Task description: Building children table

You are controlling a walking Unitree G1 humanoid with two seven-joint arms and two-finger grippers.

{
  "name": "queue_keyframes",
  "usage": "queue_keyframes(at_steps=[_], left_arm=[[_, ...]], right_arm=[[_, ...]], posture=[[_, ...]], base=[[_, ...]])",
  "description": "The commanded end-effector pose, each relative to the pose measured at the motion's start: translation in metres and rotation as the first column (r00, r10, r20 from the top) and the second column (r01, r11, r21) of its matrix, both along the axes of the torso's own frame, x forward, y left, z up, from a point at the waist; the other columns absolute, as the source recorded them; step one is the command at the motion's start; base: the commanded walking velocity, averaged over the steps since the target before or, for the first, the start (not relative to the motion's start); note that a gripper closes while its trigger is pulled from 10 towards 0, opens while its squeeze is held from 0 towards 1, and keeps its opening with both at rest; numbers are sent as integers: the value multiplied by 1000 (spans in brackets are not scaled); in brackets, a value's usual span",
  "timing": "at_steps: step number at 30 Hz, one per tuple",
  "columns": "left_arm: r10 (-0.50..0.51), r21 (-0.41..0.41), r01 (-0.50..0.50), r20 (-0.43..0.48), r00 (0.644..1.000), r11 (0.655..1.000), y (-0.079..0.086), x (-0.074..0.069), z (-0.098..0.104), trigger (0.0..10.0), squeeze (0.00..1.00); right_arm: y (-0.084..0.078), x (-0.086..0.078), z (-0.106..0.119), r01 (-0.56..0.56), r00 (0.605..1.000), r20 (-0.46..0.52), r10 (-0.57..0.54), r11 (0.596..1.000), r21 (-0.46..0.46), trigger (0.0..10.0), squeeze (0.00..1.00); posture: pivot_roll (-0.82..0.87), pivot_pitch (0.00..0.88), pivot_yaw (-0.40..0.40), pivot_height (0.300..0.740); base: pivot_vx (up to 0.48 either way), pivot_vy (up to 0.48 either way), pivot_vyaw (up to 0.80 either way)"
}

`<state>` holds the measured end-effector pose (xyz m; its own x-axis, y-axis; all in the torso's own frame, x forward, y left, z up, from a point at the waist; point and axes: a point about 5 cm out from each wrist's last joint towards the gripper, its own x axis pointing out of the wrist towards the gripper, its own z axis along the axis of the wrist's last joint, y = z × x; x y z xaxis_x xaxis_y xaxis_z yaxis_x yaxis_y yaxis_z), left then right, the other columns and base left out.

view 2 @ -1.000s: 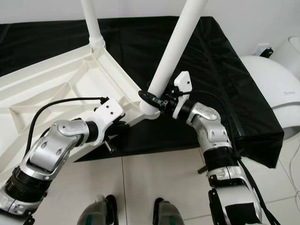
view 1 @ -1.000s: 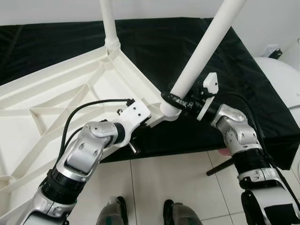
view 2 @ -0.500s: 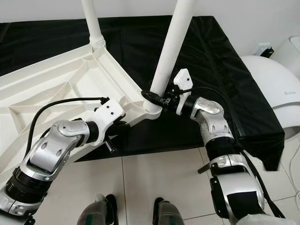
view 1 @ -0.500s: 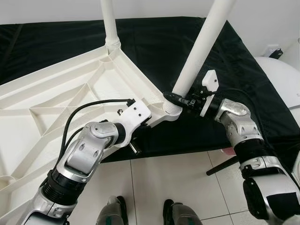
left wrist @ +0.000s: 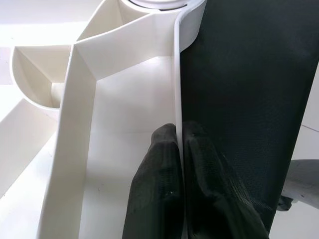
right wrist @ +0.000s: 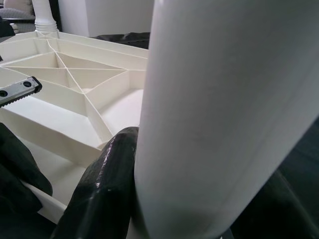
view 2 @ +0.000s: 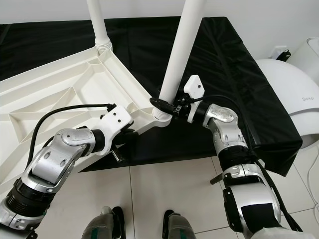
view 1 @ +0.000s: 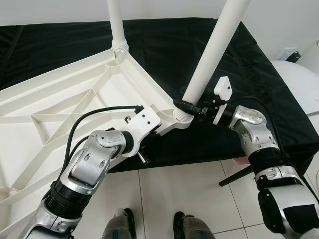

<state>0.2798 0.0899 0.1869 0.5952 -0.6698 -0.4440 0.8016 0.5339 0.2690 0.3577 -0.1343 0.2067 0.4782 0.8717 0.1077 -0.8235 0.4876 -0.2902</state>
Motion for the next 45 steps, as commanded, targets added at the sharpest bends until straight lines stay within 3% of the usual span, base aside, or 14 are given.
queue_keyframes(at_steps=[1,10,35,45], left_arm=[[25,-19,-23,75,997,1000,-3,-2,10,10000,0],[26,-18,-24,75,997,1000,-2,-3,10,10000,0],[35,-19,-34,77,996,999,-1,-2,12,10000,0],[39,-22,-38,79,996,999,0,-3,13,10000,0]], right_arm=[[5,-3,-19,-19,998,-55,17,999,-45,10000,0],[11,-9,-24,-63,998,-31,61,995,-73,10000,0],[17,3,-20,-64,994,-89,56,994,-93,10000,0],[19,-1,-29,-69,994,-95,59,992,-107,10000,0]], posture=[[-69,197,-35,740],[-64,196,-33,740],[-61,215,-33,740],[-61,218,-34,740]], base=[[0,0,0],[0,0,0],[0,0,0],[0,0,0]])
